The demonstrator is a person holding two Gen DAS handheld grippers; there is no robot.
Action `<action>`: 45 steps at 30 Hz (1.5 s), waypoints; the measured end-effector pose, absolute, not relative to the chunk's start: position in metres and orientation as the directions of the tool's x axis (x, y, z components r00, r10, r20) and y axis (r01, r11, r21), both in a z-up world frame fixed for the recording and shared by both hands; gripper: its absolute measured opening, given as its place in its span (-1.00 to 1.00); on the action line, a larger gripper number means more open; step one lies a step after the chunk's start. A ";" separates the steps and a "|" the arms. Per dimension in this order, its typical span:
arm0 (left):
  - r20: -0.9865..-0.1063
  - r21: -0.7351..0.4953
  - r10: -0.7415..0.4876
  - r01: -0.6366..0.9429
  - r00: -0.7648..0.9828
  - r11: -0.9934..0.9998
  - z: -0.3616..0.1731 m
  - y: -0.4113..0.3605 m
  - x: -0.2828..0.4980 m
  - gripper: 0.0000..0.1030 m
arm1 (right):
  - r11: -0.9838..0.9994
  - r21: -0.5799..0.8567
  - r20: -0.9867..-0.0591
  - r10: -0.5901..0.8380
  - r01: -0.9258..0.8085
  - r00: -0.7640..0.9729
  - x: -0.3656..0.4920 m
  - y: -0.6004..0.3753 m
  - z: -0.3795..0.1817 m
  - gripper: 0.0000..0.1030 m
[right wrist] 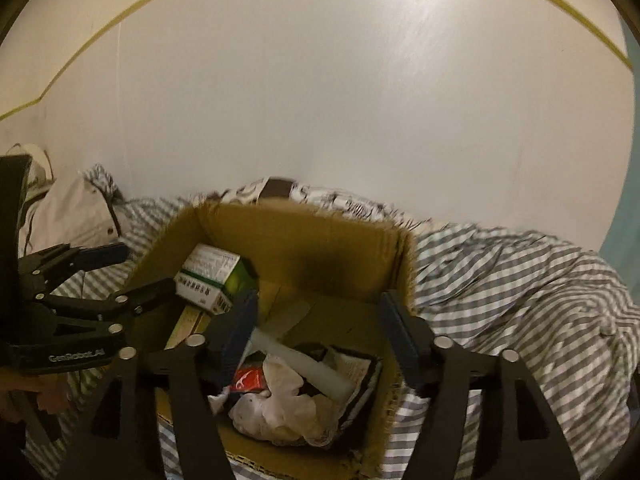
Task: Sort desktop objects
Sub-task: 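Carry the white cylinder and translucent tube into the box and release both, then withdraw both tools from the box toward the remaining items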
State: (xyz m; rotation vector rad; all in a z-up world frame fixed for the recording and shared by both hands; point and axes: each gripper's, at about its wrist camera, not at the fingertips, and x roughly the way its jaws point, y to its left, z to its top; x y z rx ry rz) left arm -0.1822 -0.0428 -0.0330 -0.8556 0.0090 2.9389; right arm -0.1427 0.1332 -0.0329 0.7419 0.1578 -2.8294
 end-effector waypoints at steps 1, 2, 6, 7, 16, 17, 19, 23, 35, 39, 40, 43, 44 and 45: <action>-0.525 -0.008 0.067 -0.074 -0.848 -0.997 -0.030 -0.043 -0.178 1.00 | -0.975 -0.053 -0.482 -0.164 0.216 -0.861 -0.136 0.135 -0.028 0.72; -0.512 0.001 0.057 -0.067 -0.857 -0.998 -0.027 -0.044 -0.171 1.00 | -0.977 -0.054 -0.468 -0.157 0.205 -0.870 -0.131 0.136 -0.025 0.79; -0.475 0.036 0.026 -0.050 -0.880 -0.998 -0.019 -0.044 -0.140 1.00 | -0.981 -0.053 -0.419 -0.145 0.184 -0.896 -0.104 0.138 -0.014 0.99; -0.469 0.043 0.025 -0.051 -0.883 -0.998 -0.018 -0.044 -0.135 1.00 | -0.980 -0.058 -0.414 -0.147 0.188 -0.898 -0.097 0.138 -0.013 0.99; -0.439 0.070 0.016 -0.052 -0.898 -0.996 -0.016 -0.038 -0.088 1.00 | -0.978 -0.070 -0.354 -0.158 0.195 -0.922 -0.048 0.140 -0.010 0.99; -0.442 0.068 0.017 -0.052 -0.897 -0.996 -0.019 -0.037 -0.086 1.00 | -0.977 -0.072 -0.357 -0.164 0.202 -0.920 -0.044 0.139 -0.013 0.99; -0.451 0.073 0.018 -0.057 -0.892 -0.996 -0.027 -0.034 -0.082 1.00 | -0.975 -0.088 -0.362 -0.162 0.206 -0.918 -0.036 0.137 -0.019 0.99; -0.488 0.070 0.024 -0.067 -0.872 -0.995 -0.040 -0.030 -0.079 1.00 | -0.973 -0.094 -0.369 -0.161 0.209 -0.916 -0.027 0.138 -0.032 0.99; -0.636 0.030 0.047 -0.085 -0.770 -0.996 -0.085 -0.031 -0.054 1.00 | -0.978 -0.010 -0.474 -0.177 0.206 -0.863 -0.022 0.156 -0.067 0.99; -0.694 0.010 0.076 -0.114 -0.716 -0.993 -0.108 -0.033 -0.045 1.00 | -0.980 0.011 -0.507 -0.179 0.201 -0.843 -0.023 0.160 -0.080 0.99; -0.702 -0.001 0.086 -0.119 -0.707 -0.993 -0.112 -0.033 -0.044 1.00 | -0.980 0.011 -0.517 -0.173 0.196 -0.838 -0.023 0.161 -0.084 0.99; -0.736 -0.041 0.116 -0.128 -0.667 -0.991 -0.127 -0.036 -0.039 1.00 | -0.982 0.021 -0.539 -0.170 0.189 -0.825 -0.024 0.161 -0.093 0.99; -0.745 -0.048 0.123 -0.131 -0.655 -0.990 -0.131 -0.036 -0.038 1.00 | -0.981 0.025 -0.550 -0.174 0.193 -0.817 -0.024 0.160 -0.097 0.99; -0.753 -0.053 0.129 -0.136 -0.646 -0.989 -0.135 -0.036 -0.037 1.00 | -0.981 0.024 -0.560 -0.173 0.193 -0.810 -0.025 0.159 -0.100 0.99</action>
